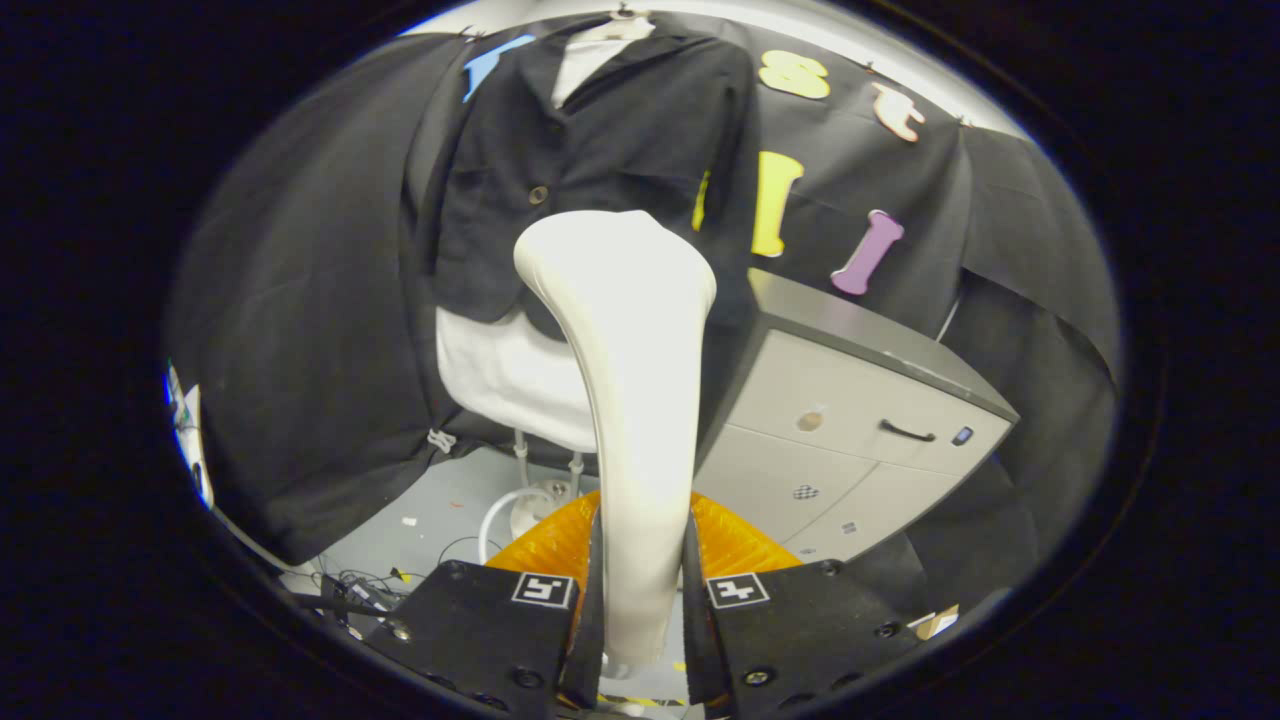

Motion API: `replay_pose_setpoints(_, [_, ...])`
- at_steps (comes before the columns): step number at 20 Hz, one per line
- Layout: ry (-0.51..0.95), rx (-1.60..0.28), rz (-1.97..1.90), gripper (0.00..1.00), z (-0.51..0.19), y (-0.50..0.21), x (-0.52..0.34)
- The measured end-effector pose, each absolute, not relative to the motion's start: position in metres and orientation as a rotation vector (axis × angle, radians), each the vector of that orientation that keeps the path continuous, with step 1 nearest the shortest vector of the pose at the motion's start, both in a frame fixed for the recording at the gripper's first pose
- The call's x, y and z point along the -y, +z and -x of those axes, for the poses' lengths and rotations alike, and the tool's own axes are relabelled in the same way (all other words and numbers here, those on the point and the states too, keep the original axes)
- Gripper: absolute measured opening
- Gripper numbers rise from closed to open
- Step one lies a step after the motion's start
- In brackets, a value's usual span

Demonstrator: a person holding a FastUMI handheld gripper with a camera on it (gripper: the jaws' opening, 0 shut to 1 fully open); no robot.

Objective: Iron the clothes twice with a garment steamer, once on the left side and once on the right side.

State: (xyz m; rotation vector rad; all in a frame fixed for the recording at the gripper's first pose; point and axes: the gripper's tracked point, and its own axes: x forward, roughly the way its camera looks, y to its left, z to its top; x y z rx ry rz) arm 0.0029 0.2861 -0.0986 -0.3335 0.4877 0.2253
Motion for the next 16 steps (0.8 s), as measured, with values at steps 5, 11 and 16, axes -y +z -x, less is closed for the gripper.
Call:
replay_pose_setpoints(5, [0.166,-0.462,0.280,0.35,0.011,-0.061,-0.205])
replay_pose_setpoints(11, [0.096,-0.512,0.211,0.35,0.043,-0.058,-0.108])
replay_pose_setpoints(16, [0.065,-0.540,0.162,0.35,0.081,-0.058,-0.051])
